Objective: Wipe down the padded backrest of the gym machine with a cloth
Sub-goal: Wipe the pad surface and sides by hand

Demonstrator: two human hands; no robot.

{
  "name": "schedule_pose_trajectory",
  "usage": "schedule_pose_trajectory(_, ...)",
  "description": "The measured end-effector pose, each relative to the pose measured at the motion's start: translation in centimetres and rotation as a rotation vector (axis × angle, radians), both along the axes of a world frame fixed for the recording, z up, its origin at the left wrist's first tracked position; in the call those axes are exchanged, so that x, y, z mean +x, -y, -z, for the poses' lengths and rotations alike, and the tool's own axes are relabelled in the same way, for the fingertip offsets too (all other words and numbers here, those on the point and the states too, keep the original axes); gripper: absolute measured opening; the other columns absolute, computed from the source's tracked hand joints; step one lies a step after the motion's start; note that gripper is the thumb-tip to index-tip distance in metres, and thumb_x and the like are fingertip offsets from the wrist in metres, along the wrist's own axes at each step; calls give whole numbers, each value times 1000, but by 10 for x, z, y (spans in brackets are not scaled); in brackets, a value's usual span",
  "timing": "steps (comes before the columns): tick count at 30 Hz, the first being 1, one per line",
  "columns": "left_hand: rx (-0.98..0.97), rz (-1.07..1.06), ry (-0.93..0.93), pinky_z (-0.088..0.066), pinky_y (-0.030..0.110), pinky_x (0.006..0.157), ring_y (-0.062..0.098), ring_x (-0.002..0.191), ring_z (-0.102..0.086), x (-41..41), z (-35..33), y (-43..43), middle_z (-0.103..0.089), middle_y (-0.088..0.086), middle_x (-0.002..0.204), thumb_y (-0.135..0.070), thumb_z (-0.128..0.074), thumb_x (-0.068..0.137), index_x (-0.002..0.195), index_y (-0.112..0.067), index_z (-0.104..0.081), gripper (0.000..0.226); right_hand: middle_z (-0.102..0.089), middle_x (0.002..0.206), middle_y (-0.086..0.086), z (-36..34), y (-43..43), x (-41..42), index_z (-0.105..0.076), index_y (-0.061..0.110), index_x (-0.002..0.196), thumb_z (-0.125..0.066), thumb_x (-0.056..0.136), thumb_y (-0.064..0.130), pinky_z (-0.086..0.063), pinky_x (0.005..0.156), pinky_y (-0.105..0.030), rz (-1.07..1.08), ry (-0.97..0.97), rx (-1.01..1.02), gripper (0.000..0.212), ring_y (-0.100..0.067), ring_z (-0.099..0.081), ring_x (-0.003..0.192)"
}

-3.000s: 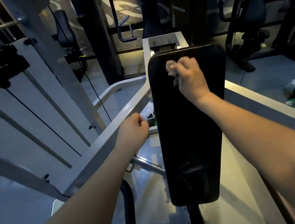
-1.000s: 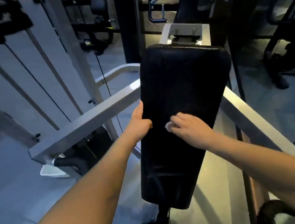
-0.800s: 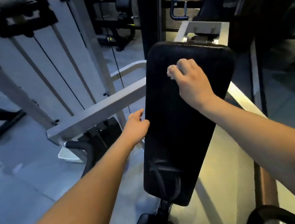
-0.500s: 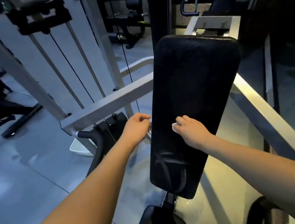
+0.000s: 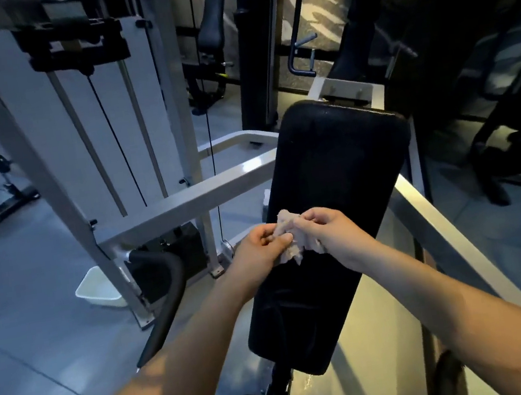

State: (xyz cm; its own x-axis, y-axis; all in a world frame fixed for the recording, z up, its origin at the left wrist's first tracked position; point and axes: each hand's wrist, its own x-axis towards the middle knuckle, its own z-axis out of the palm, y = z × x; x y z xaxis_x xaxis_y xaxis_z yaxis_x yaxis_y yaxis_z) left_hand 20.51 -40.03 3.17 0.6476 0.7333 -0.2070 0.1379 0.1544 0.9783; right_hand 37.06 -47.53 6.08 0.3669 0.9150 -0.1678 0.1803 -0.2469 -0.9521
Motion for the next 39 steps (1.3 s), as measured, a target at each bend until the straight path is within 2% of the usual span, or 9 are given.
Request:
schedule_pose_trajectory(4,-52,-70,53,-59,42,96,31,95,-72,-16,2,-23,-76,14,99,-25,-69,96,104,-10,-75,17,-73,89,-12,-13,-4,0,-64,8,87,-57,104,26,-57,85,-37,34,-127,30,27,-25,-69,88)
schedule_pose_trajectory(9,-112,-47,133,-54,28,76,16,76,-59,-28,-4,-39,-65,4,79,-20,-61,101,92,-5,-68,19,-60,88,-17,-24,-12,-7,-58,5,89,-51,107,31,-45,85,-42,79,-233,48,32,-29,-59,86)
schedule_pose_trajectory(12,-132,-26,150,-55,40,99,23,90,-61,-25,-10,-44,-63,10,90,-19,-57,101,94,-7,-64,16,-59,76,-6,-26,-15,-16,-54,14,80,-49,105,43,-42,80,-42,113,-77,8,38,-24,-55,80)
schedule_pose_trajectory(15,-140,-82,116,-54,42,85,26,89,-60,-24,-16,-50,-65,10,92,-27,-52,102,100,-10,-65,21,-70,95,4,-31,-14,-22,-60,26,106,-56,100,50,-51,81,-33,58,90,-55,25,-15,-66,90)
schedule_pose_trajectory(22,277,45,-262,-44,26,70,12,90,-62,-34,-41,-54,-69,-4,99,-55,-45,103,110,-27,-61,32,-68,110,-7,-41,-13,-23,-56,43,128,-55,103,13,-58,81,-37,38,63,51,40,-23,-70,96)
schedule_pose_trajectory(26,183,208,-295,-51,31,78,11,89,-67,-50,-48,-63,-69,-3,100,-53,-71,90,132,-44,-50,48,-69,96,-11,-43,-15,-8,-68,24,104,-50,103,4,-54,77,-40,145,-23,87,27,-26,-66,83)
schedule_pose_trajectory(29,-143,107,30,-53,23,54,11,63,-64,-49,-51,-64,-70,7,93,-20,-67,98,139,-26,-52,44,-69,84,-7,-46,-14,-2,-68,9,100,-43,105,-2,-55,69,-29,115,-203,82,28,-18,-65,76)
schedule_pose_trajectory(33,-561,-79,434,-63,45,81,32,91,-72,-47,-46,-71,-72,20,108,-31,-58,101,128,-7,-58,35,-71,79,-7,-49,-14,-3,-65,3,105,-39,106,-3,-57,59,-25,103,-404,112,27,-13,-69,66)
schedule_pose_trajectory(39,-386,2,15,-57,35,59,24,74,-67,-38,-31,-54,-70,15,94,-8,-61,99,134,-38,-41,50,-66,100,-23,-33,-11,3,-67,0,112,-45,97,-12,-53,82,-40,191,-328,0,29,-29,-67,83)
